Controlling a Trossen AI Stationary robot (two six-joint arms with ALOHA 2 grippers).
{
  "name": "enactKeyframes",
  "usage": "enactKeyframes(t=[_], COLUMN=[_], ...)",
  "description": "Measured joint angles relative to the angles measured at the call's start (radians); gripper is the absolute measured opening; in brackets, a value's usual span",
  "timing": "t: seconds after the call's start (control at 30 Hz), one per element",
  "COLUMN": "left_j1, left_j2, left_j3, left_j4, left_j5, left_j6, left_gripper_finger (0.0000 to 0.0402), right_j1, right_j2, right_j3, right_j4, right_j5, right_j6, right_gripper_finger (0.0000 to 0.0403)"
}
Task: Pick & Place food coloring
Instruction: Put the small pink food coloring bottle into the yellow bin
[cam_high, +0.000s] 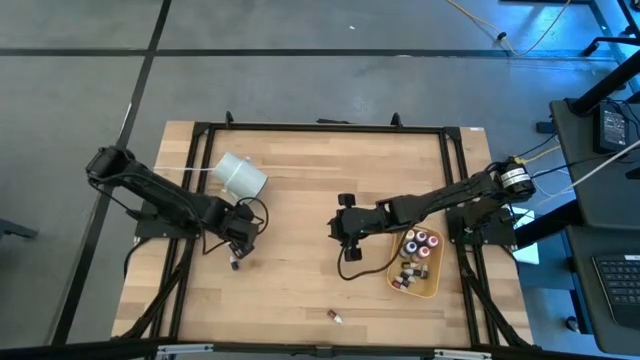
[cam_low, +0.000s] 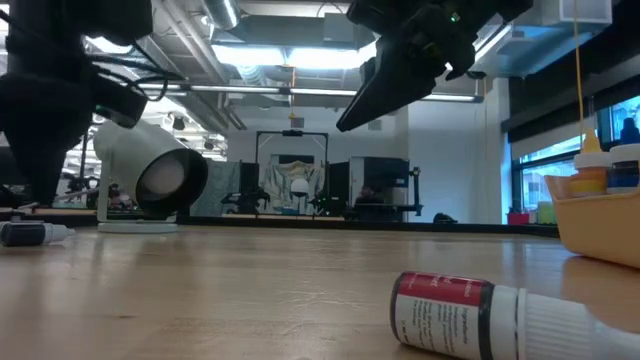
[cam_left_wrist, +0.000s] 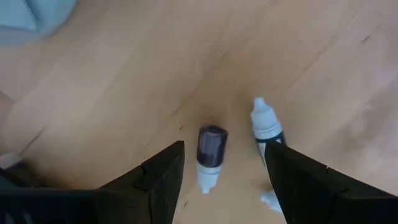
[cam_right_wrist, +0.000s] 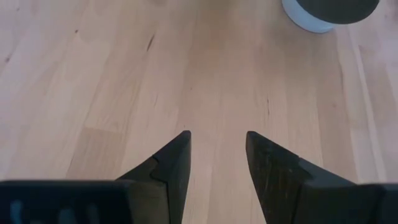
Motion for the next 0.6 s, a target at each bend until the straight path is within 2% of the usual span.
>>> enactKeyframes(t=[0.6], left_j1=[0.0], left_j2=[0.174], left_j3=[0.0], left_j4=[0.011], left_j5=[0.001], left_j6=[0.0], left_gripper_finger=[0.0215], right_j1=[0.0], right_j2=[0.0], right_j3=[0.0], right_j4=[0.005], right_j5=[-0.001], right_j6=[0.005], right_gripper_finger=[0.0156])
